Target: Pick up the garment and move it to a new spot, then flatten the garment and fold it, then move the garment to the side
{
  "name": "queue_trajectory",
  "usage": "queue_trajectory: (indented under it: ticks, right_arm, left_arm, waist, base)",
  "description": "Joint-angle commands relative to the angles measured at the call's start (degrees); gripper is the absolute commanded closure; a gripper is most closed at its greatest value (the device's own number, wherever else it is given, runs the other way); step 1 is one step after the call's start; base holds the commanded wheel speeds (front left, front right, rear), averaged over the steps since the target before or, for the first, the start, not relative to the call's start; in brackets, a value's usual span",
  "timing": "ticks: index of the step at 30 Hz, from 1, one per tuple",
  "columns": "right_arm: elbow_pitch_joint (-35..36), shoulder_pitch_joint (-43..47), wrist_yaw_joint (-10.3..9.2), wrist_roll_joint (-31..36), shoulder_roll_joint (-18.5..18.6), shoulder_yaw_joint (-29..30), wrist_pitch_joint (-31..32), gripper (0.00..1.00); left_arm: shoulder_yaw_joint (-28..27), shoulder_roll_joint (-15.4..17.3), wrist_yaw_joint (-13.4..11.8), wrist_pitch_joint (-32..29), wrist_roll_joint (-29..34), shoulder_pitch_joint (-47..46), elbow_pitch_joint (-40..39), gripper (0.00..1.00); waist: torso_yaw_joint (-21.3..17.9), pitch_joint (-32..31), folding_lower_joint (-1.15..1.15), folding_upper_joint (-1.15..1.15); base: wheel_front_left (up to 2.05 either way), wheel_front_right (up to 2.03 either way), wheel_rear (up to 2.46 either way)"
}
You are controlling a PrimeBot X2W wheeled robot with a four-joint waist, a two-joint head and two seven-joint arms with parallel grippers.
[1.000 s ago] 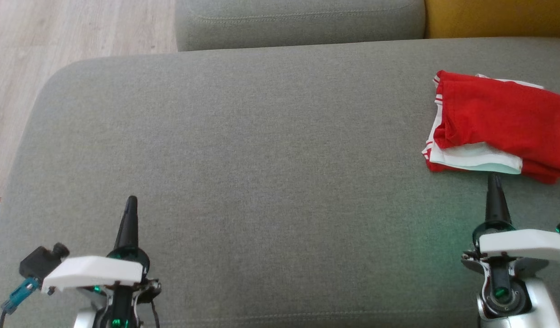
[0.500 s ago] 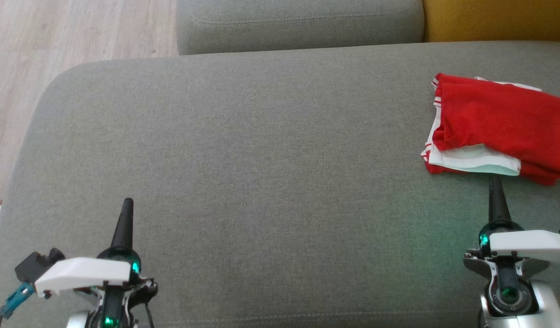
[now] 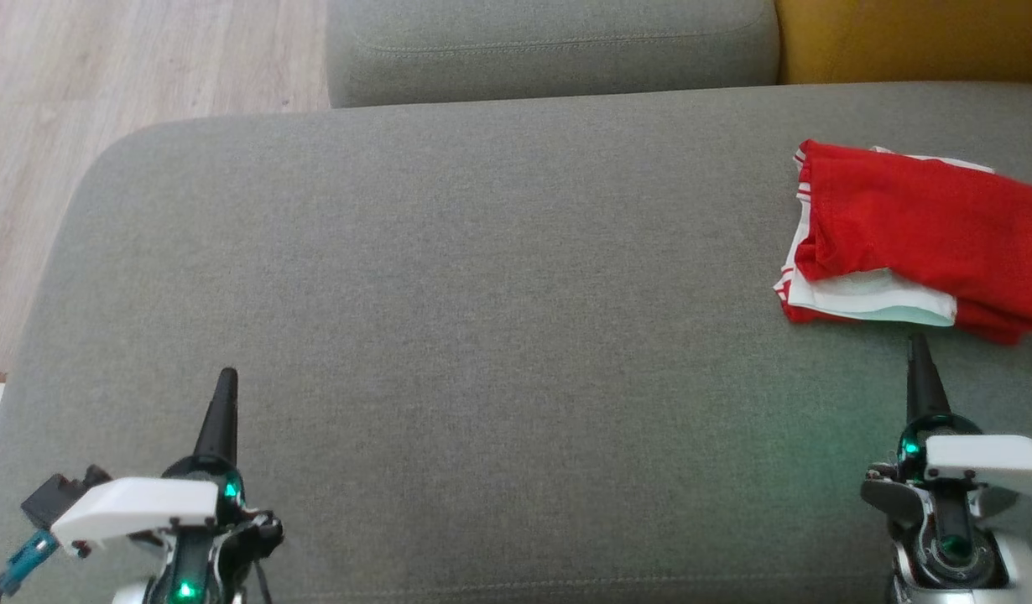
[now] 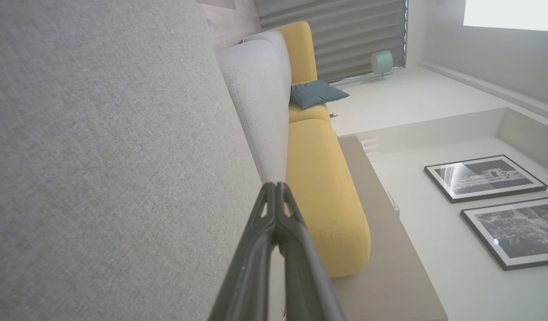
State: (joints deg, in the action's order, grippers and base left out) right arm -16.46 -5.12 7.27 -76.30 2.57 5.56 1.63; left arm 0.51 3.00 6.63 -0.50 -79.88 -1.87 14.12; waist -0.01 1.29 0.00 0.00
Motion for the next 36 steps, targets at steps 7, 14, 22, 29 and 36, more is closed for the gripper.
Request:
queue_trajectory:
  ticks: [7,14,22,29,36]
  right_arm:
    - [2.3,-1.3,0.19,-5.6,0.8,-0.5,1.5,1.00]
    - [2.4,-1.2,0.20,-10.1,0.8,-0.2,2.7,1.00]
    - [2.5,-1.0,0.22,-15.2,0.8,0.2,4.0,1.00]
    - [2.5,-1.0,0.22,-16.4,0.8,0.4,4.4,1.00]
    - [2.5,-1.0,0.22,-16.3,0.7,0.4,4.4,1.00]
  left_arm:
    - [-3.1,1.1,0.6,-1.6,-4.7,-3.7,-1.2,1.00]
    - [-4.0,1.1,0.7,-2.9,-8.4,-3.9,-0.8,1.00]
    - [-5.0,1.1,0.8,-4.3,-12.7,-4.1,-0.3,1.00]
    - [-5.4,1.1,0.9,-4.7,-13.7,-4.2,-0.1,1.00]
    - [-5.5,1.0,0.9,-4.8,-13.5,-4.2,-0.1,1.00]
  waist:
    - [0.0,-0.3,0.00,0.00]
    - [0.0,-0.7,0.00,0.00]
    - [0.0,-1.0,0.00,0.00]
    - [0.0,-1.1,0.00,0.00]
    - [0.0,-1.1,0.00,0.00]
  base:
    - [0.00,0.00,0.00]
    - [0.00,0.00,0.00]
    - [0.00,0.00,0.00]
    - [0.00,0.00,0.00]
    - [0.00,0.00,0.00]
